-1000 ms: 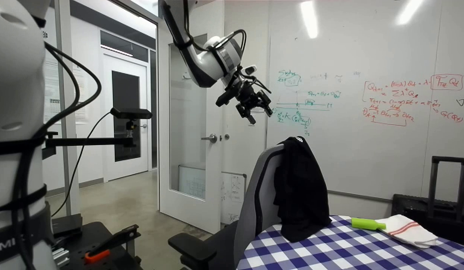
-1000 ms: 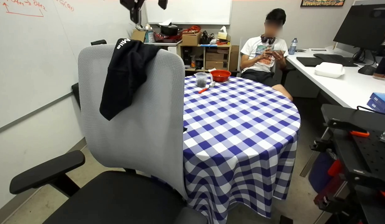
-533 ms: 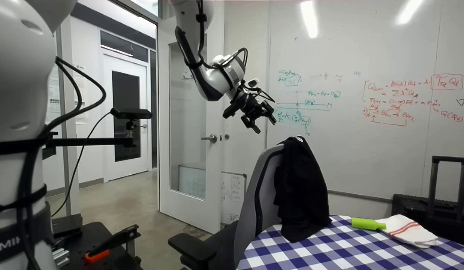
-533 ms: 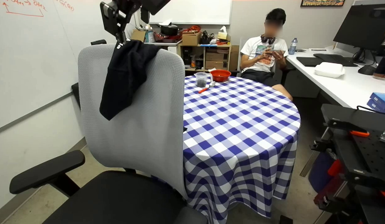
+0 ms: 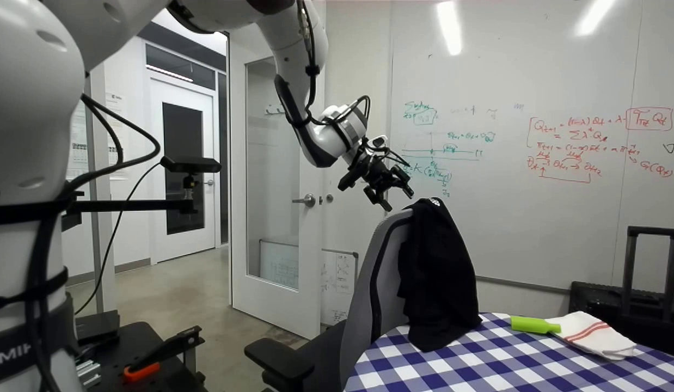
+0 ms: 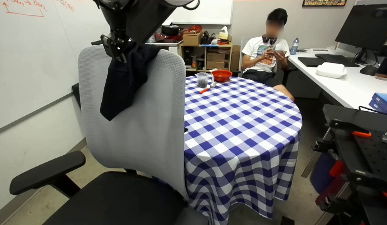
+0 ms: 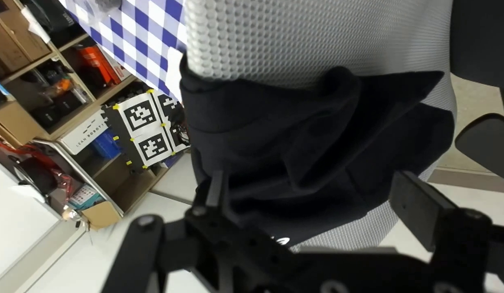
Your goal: Put the shirt hanging on the chair onto the table
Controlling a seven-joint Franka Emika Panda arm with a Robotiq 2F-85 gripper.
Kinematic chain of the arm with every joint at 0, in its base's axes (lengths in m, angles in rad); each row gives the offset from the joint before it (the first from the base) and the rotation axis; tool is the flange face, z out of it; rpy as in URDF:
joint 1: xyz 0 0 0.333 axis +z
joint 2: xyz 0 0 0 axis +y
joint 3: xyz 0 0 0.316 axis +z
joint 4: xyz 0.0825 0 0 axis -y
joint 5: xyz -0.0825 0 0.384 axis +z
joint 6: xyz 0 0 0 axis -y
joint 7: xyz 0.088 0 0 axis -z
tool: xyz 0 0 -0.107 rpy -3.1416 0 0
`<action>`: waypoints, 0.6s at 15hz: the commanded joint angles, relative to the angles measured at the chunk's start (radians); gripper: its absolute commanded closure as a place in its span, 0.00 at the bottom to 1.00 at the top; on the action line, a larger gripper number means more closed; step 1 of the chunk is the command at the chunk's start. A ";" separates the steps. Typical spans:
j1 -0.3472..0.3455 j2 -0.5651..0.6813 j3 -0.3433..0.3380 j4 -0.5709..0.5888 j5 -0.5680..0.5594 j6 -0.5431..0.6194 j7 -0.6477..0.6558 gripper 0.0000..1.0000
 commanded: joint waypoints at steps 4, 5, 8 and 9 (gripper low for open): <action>0.018 0.141 -0.036 0.215 0.099 -0.092 -0.090 0.34; 0.019 0.151 -0.042 0.229 0.109 -0.100 -0.099 0.43; 0.023 0.174 -0.054 0.258 0.138 -0.115 -0.122 0.66; 0.025 0.177 -0.057 0.264 0.144 -0.117 -0.128 0.73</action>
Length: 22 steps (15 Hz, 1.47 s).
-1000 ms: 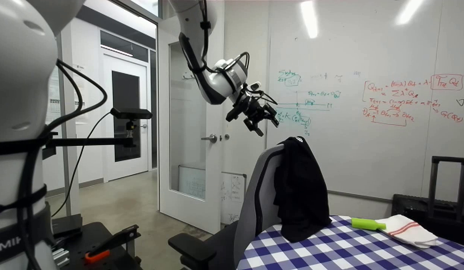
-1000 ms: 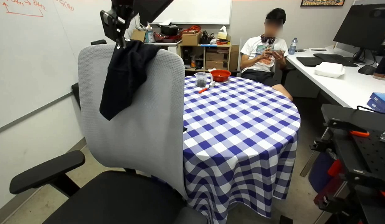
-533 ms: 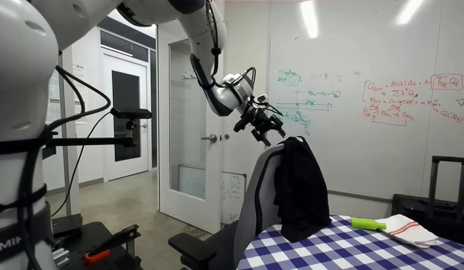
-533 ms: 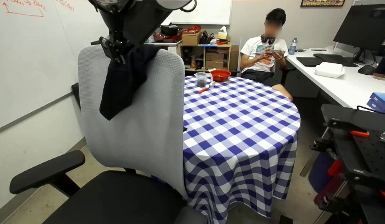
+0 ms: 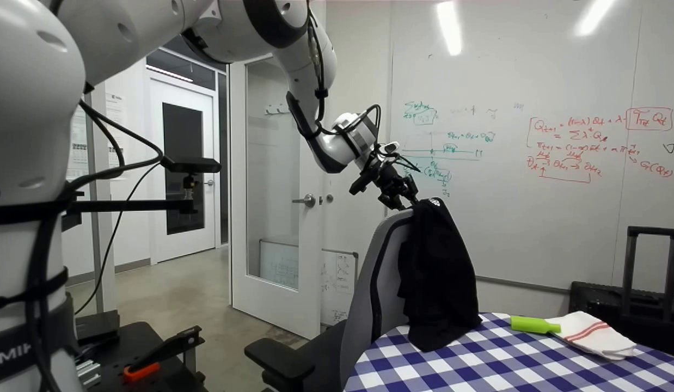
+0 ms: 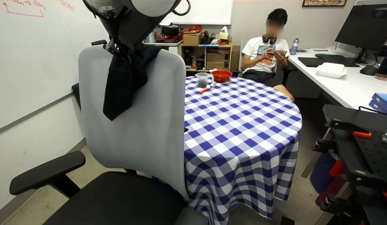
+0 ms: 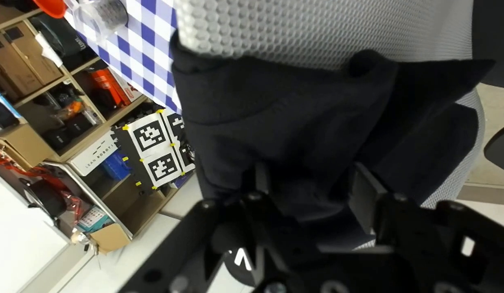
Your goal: Put the shirt hanging on the chair onto the table
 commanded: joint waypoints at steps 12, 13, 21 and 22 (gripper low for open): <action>0.023 -0.158 0.018 -0.022 0.264 -0.010 -0.230 0.98; 0.033 -0.191 0.003 -0.027 0.265 -0.012 -0.247 0.98; -0.007 -0.365 -0.155 -0.070 0.123 0.005 -0.196 0.98; -0.018 -0.378 -0.172 -0.092 0.092 0.005 -0.179 0.98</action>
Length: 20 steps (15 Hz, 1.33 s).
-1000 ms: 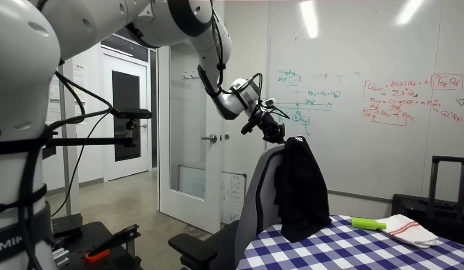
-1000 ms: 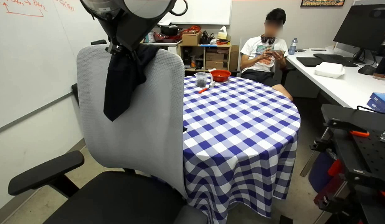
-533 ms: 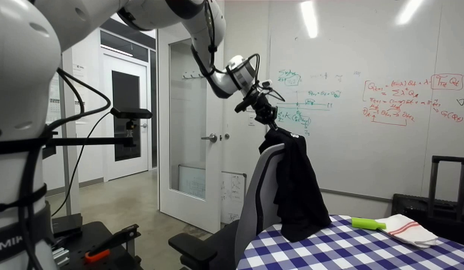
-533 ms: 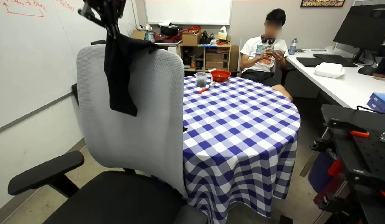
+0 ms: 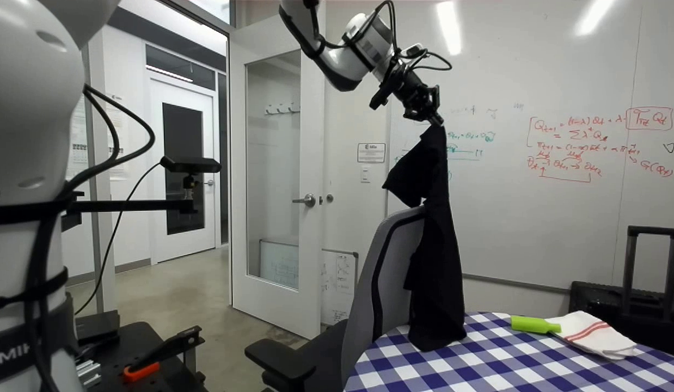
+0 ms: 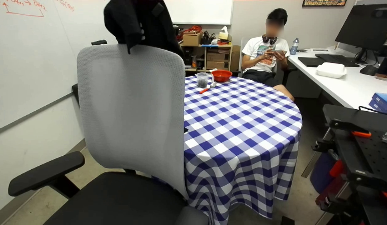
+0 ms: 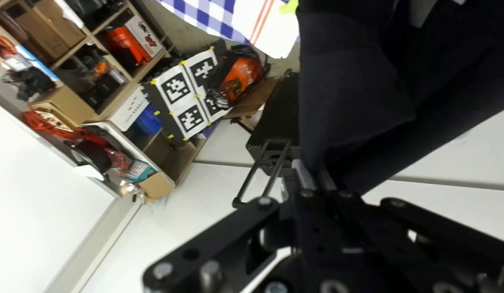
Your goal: Put the shirt hanging on the chair onto the table
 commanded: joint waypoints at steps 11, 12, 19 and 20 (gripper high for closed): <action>-0.223 -0.326 -0.109 -0.595 -0.396 0.009 0.303 0.98; -0.247 -0.349 -0.107 -0.640 -0.401 0.013 0.312 0.98; -0.426 -0.454 -0.164 -0.938 -0.407 0.135 0.347 0.98; -0.450 -0.461 -0.178 -0.963 -0.409 0.151 0.343 0.98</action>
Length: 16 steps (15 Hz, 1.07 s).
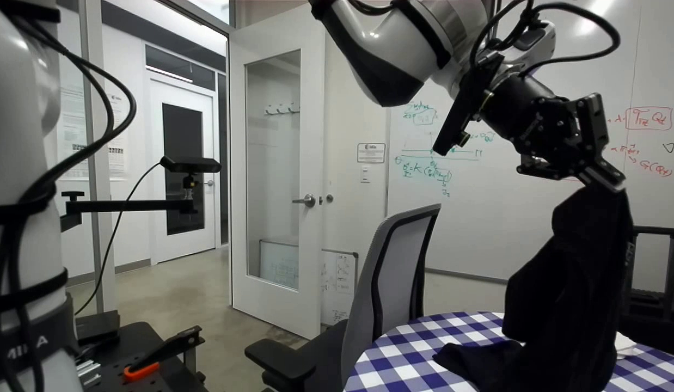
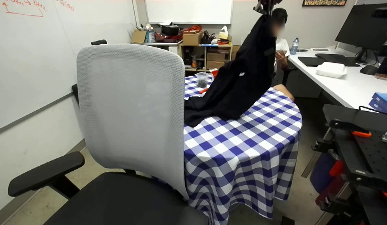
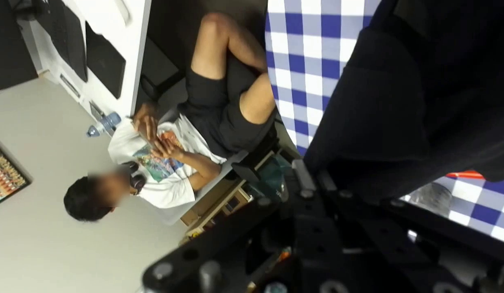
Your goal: Put the shirt hanging on the chair onto the table
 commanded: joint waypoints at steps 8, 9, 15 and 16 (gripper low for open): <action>-0.224 -0.088 -0.152 -0.229 -0.038 0.182 0.018 0.57; -0.232 -0.093 -0.158 -0.232 -0.034 0.194 0.016 0.50; -0.241 -0.161 -0.161 -0.290 0.092 0.311 -0.087 0.05; -0.235 -0.181 -0.158 -0.316 0.164 0.342 -0.134 0.01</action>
